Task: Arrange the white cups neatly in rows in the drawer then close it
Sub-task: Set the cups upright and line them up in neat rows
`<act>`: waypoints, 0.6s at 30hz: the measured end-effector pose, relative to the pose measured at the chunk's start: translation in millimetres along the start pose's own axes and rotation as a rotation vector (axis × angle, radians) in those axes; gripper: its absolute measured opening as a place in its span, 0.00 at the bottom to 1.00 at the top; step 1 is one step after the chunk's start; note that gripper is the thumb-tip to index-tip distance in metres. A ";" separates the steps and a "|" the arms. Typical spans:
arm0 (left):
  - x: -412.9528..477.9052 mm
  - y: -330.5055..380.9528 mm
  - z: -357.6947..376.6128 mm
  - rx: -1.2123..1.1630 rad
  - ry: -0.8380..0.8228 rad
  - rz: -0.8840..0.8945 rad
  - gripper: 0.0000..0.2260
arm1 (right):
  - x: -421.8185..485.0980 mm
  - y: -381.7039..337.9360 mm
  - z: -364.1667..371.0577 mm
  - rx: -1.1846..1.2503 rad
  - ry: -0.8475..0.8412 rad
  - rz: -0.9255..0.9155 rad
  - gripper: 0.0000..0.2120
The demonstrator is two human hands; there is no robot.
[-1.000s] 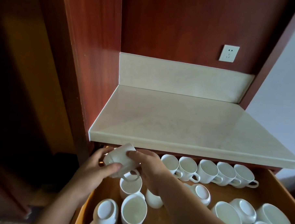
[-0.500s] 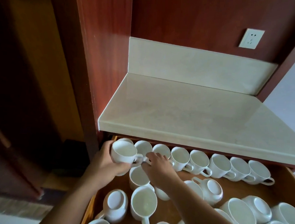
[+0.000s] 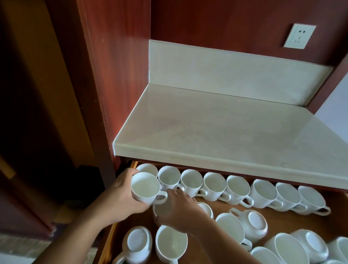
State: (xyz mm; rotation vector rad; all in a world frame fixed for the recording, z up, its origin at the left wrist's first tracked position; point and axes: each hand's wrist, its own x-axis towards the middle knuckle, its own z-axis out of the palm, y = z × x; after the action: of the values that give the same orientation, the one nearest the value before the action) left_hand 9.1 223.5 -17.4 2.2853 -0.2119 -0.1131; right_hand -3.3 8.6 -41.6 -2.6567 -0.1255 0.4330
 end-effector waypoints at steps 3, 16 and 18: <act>5.8 5.3 -4.9 -0.002 -0.055 0.003 0.40 | 3.4 4.1 6.5 0.049 -0.020 0.009 0.38; 24.9 18.9 -2.6 0.368 -0.387 0.013 0.36 | 5.0 15.7 -6.7 -0.117 -0.006 -0.006 0.23; 28.2 19.7 0.2 0.410 -0.418 0.031 0.34 | 3.3 20.3 -10.1 -0.050 0.020 0.033 0.35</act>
State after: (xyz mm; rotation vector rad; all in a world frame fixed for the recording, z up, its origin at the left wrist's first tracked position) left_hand 34.5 205.2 -3.1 2.6417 -0.5271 -0.5799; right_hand 3.5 -13.2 -42.8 -2.7145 -0.0873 0.4188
